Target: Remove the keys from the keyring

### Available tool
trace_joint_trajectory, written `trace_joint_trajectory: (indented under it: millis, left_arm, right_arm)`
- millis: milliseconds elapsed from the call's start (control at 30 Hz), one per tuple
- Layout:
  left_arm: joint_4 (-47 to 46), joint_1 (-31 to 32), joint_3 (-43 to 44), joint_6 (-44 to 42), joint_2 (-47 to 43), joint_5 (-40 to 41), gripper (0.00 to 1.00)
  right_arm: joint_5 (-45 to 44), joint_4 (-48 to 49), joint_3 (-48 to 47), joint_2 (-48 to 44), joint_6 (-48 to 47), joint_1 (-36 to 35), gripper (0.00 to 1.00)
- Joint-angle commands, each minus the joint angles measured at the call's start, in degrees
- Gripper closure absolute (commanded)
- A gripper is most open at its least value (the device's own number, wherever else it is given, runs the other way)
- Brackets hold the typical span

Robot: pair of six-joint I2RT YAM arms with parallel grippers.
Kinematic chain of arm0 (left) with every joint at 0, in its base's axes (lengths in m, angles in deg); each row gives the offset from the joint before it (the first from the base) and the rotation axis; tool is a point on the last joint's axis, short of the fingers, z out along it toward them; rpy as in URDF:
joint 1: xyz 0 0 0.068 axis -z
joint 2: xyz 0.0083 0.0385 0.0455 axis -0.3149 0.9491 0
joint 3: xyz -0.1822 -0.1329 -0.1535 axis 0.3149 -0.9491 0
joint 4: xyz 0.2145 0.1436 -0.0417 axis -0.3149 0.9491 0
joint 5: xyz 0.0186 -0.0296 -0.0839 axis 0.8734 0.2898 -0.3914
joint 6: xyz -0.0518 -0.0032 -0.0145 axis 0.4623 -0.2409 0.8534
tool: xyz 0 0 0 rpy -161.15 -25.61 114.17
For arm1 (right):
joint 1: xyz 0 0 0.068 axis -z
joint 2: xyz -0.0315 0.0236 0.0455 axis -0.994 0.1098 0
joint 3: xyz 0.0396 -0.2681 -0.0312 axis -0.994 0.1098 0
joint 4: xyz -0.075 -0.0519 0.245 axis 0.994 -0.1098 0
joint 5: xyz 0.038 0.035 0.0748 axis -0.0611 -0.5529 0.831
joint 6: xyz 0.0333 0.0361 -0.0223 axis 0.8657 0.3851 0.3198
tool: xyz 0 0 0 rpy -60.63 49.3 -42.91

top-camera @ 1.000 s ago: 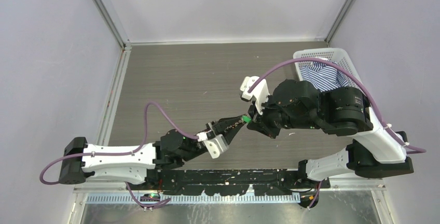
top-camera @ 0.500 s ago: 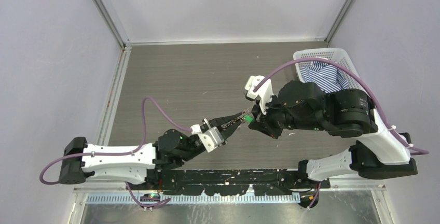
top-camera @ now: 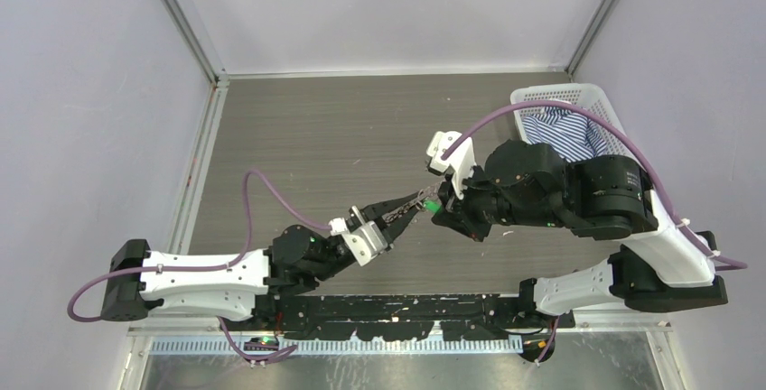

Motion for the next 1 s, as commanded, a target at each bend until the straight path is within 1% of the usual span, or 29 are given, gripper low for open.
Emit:
trace_joint_trajectory:
  millis: [0,33,67,133,300,533,700,867,967]
  left_arm:
    - [-2.37,0.21,0.87,-5.13,-0.87,-0.83,0.73]
    - [-1.87,0.20,0.92,-5.91,-1.10,-1.04,0.66]
    - [-0.86,0.20,1.14,-6.64,-1.29,-1.22,0.62]
    - [1.68,0.20,2.00,-7.75,-1.51,-1.29,0.58]
    - [5.03,0.21,2.88,-9.94,-1.58,-3.03,0.56]
    - [5.84,0.23,3.69,-10.31,-2.77,-5.46,0.47]
    - [9.09,0.20,4.67,-11.35,-3.98,-8.09,0.45]
    - [12.92,0.28,6.62,-9.95,-4.19,-10.36,0.43]
    - [11.65,0.23,6.52,-8.42,-4.00,-11.13,0.42]
  right_arm:
    - [1.01,1.03,-2.84,0.09,0.18,-0.30,0.99]
    - [1.10,0.92,-3.13,0.19,0.12,-0.28,0.99]
    - [1.13,0.90,-3.31,0.31,0.10,-0.30,0.99]
    - [1.33,0.61,-3.76,0.48,0.06,-0.26,0.99]
    - [1.63,0.21,-4.12,0.63,-0.19,-0.29,0.99]
    - [3.23,-0.08,-4.12,0.76,0.07,-0.31,0.99]
    - [3.94,-0.17,-4.08,0.95,0.35,-0.31,0.99]
    - [4.35,-0.21,-4.12,1.07,0.34,-0.31,0.99]
    - [4.49,-0.29,-3.92,1.01,0.34,-0.27,0.99]
